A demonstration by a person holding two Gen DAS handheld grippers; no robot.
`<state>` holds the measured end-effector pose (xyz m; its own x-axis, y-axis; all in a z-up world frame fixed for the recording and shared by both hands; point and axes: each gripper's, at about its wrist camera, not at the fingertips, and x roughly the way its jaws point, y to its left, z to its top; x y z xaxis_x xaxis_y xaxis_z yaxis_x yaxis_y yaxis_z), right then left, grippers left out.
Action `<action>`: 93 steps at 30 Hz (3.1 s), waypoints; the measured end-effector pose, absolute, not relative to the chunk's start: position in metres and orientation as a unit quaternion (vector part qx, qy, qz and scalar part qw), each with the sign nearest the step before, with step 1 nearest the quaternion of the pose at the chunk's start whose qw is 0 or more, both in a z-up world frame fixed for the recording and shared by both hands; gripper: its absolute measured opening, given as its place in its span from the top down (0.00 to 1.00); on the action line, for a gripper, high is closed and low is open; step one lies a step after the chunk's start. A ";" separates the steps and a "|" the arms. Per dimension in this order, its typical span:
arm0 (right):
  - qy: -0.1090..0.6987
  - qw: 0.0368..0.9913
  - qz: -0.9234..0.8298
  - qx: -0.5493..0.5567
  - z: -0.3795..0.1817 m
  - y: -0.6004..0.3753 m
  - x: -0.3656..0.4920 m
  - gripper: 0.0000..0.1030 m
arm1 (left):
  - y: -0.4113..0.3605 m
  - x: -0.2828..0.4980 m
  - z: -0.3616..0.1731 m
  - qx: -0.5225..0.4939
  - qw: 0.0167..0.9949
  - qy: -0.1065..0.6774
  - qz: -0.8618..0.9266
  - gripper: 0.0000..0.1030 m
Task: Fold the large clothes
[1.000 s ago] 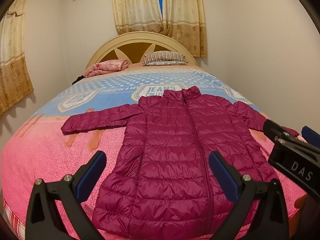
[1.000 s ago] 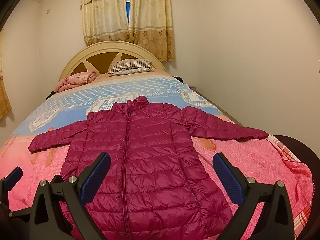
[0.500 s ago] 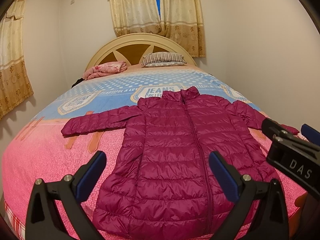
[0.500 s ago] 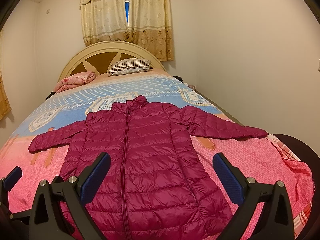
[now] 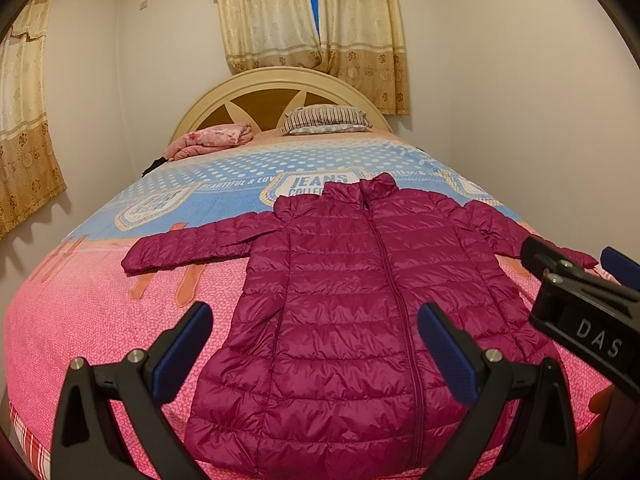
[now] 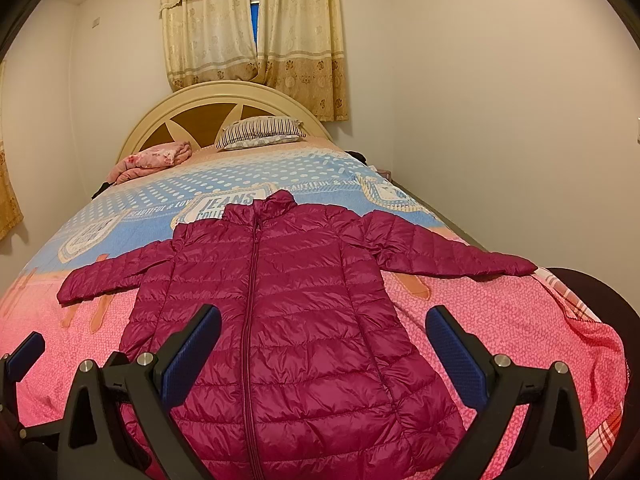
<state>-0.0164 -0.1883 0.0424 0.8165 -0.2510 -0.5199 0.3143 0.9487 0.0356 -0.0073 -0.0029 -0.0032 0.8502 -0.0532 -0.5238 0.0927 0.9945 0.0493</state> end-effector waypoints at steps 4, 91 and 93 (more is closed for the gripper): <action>0.267 0.950 -0.148 0.060 0.040 -0.190 -0.017 0.01 | -0.004 -0.007 -0.004 0.037 0.961 0.273 -0.039 0.00; 0.268 0.894 -0.316 0.169 0.019 -0.516 0.119 0.95 | 0.072 0.196 -0.129 -0.146 0.913 0.381 -0.018 0.00; 0.251 0.916 -0.282 0.136 0.046 -0.477 0.129 0.95 | 0.070 0.195 -0.128 -0.142 0.914 0.381 -0.014 0.00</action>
<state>0.1291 -0.4766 0.0456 0.7155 -0.4476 -0.5364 0.5845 0.8041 0.1085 0.1945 0.0697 -0.1281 0.7100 -0.1340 -0.6913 -0.0823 0.9592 -0.2705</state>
